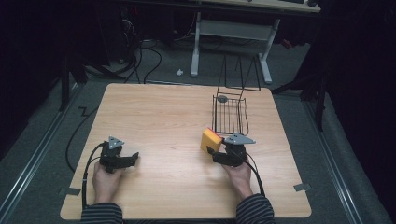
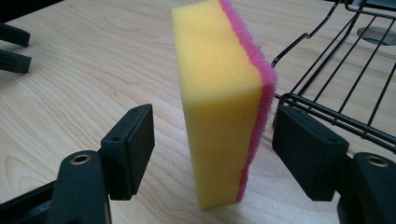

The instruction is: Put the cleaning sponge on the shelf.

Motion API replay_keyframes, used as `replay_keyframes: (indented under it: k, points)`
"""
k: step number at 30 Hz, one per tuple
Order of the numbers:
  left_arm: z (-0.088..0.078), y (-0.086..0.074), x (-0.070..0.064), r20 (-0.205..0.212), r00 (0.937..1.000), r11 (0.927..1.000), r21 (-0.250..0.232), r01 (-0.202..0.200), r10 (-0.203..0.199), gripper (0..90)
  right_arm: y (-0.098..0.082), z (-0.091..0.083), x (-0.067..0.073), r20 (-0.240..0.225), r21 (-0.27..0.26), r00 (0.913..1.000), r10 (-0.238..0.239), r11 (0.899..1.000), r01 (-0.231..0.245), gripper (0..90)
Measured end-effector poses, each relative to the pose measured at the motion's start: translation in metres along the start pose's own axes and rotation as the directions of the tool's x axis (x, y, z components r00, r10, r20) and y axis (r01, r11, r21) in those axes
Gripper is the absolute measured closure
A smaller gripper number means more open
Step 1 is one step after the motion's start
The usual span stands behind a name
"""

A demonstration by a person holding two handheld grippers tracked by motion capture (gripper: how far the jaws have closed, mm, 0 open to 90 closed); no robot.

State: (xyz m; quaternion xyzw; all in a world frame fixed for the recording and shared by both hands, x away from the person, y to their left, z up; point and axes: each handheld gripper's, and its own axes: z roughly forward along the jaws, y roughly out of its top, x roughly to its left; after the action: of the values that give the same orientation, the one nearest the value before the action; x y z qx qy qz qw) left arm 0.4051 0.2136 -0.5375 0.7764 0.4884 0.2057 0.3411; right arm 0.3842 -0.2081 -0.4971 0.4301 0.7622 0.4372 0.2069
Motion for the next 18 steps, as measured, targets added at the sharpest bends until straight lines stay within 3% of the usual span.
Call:
replay_keyframes:
  k: [18]
  points:
    - [0.000, 0.000, 0.000, 0.001, 1.0000, 1.0000, 0.000, 0.000, 0.000, 17.2, -0.006, 0.019, -0.004, 0.004, 0.043, 0.9998, 0.017, 0.999, -0.017, 40.7]
